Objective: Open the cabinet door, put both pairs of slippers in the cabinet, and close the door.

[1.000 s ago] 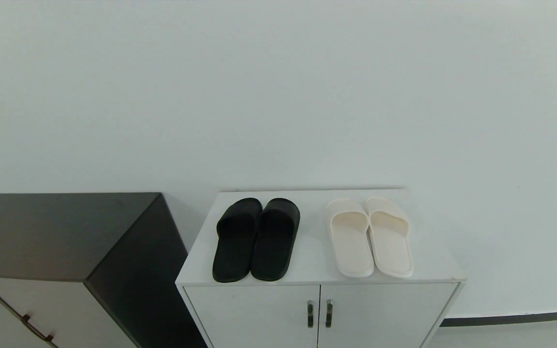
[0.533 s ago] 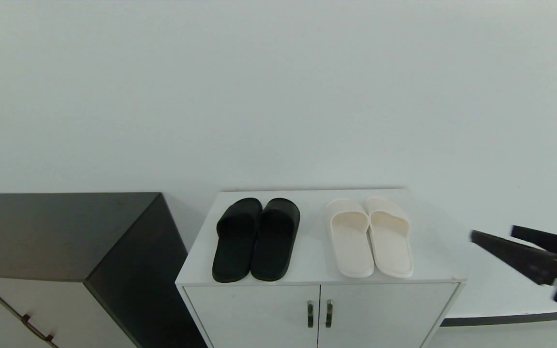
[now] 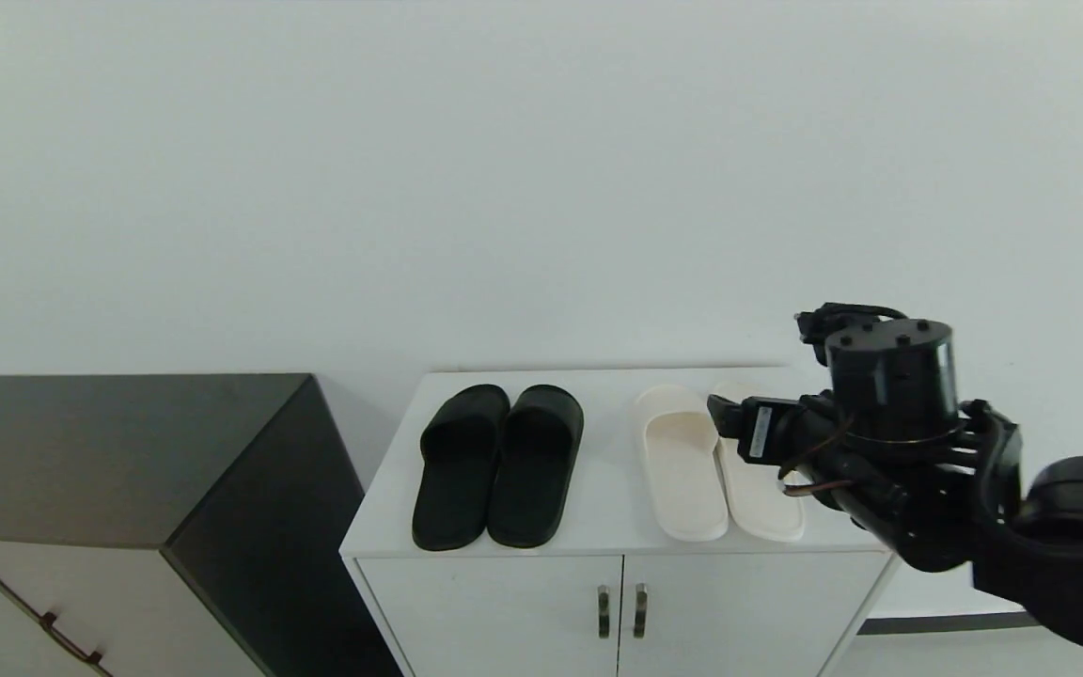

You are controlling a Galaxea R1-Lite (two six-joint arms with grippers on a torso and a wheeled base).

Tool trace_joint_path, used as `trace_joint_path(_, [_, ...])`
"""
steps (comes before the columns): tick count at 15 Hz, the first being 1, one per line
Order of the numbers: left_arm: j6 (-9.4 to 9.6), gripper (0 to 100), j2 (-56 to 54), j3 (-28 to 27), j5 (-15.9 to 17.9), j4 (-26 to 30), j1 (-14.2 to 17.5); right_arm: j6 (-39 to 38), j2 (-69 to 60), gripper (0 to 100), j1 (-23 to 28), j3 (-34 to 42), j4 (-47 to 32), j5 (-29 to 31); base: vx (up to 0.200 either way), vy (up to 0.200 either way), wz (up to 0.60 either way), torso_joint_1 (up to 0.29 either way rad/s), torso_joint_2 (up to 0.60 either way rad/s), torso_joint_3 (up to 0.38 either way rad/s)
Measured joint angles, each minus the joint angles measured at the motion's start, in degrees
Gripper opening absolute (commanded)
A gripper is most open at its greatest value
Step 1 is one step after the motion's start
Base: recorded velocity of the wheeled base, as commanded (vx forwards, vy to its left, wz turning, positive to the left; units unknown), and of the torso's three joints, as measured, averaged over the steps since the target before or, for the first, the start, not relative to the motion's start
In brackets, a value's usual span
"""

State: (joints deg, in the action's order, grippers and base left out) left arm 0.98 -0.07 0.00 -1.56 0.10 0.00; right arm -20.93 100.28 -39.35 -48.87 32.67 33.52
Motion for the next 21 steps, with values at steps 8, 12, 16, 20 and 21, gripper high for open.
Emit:
trace_joint_path(8, [0.0,100,0.0,0.0,0.01,0.0,0.0,10.29,17.03,100,5.53,1.72,21.6,-3.94,0.0,0.0,0.0,0.0,0.0,0.0])
trace_joint_path(12, [0.0,100,0.0,0.0,0.0,0.0,0.0,10.35,20.88,100,5.89,0.72,22.48,-5.86,0.0,0.0,0.0,0.0,0.0,0.0])
trace_joint_path(16, [-0.02,100,0.0,0.0,0.01,0.0,0.0,10.23,24.42,100,7.13,-4.02,22.53,-5.75,0.0,0.0,0.0,0.0,0.0,0.0])
trace_joint_path(20, [0.0,100,0.0,0.0,0.0,0.0,0.0,10.59,28.31,100,7.74,-10.56,22.39,-5.39,0.0,0.0,0.0,0.0,0.0,0.0])
trace_joint_path(21, [0.0,100,0.0,0.0,0.0,0.0,0.0,10.62,29.05,0,7.77,-11.26,22.37,-5.34,0.0,0.0,0.0,0.0,0.0,0.0])
